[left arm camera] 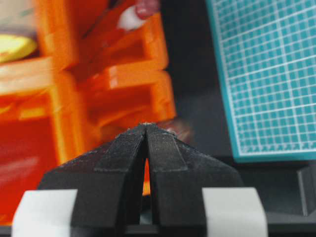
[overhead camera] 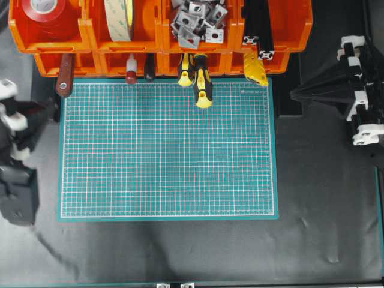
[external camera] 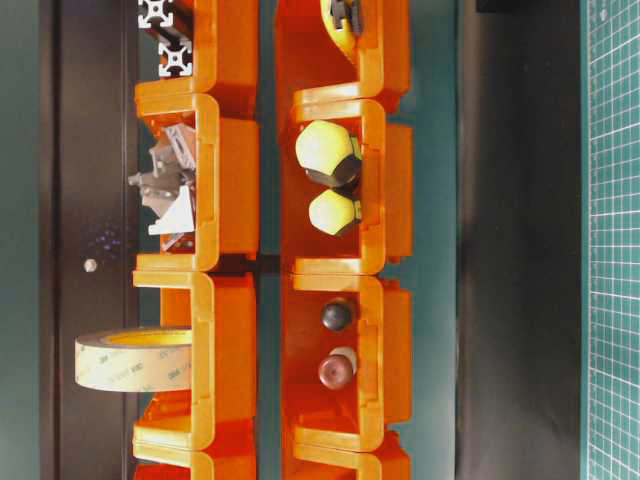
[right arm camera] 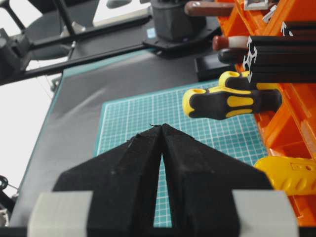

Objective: Pick scraper from container rack with left arm.
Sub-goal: 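Move the left gripper to the rack and close on the scraper's wooden handle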

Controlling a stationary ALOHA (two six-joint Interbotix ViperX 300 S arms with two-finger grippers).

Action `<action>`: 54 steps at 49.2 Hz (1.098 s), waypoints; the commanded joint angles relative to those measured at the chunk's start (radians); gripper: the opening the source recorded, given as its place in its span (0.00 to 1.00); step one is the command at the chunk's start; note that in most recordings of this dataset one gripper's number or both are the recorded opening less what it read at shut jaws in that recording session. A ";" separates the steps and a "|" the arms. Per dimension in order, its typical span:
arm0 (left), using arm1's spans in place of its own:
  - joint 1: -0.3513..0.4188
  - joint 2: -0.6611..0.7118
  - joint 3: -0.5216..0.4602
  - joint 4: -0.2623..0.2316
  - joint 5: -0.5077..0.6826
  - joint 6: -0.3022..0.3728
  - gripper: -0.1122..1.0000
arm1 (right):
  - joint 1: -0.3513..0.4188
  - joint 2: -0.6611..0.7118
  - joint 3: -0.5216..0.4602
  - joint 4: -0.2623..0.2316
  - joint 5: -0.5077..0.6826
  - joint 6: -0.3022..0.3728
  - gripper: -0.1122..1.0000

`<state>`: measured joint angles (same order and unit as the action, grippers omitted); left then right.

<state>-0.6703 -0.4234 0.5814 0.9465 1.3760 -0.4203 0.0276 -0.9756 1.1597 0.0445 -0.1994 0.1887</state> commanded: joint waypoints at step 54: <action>0.282 -0.034 0.247 0.005 -0.281 -0.089 0.92 | 0.028 -0.018 -0.014 0.006 0.052 0.052 0.11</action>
<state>-0.4050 -0.4433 0.8376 0.9480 1.0983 -0.5077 0.0537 -0.9986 1.1597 0.0460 -0.1473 0.2393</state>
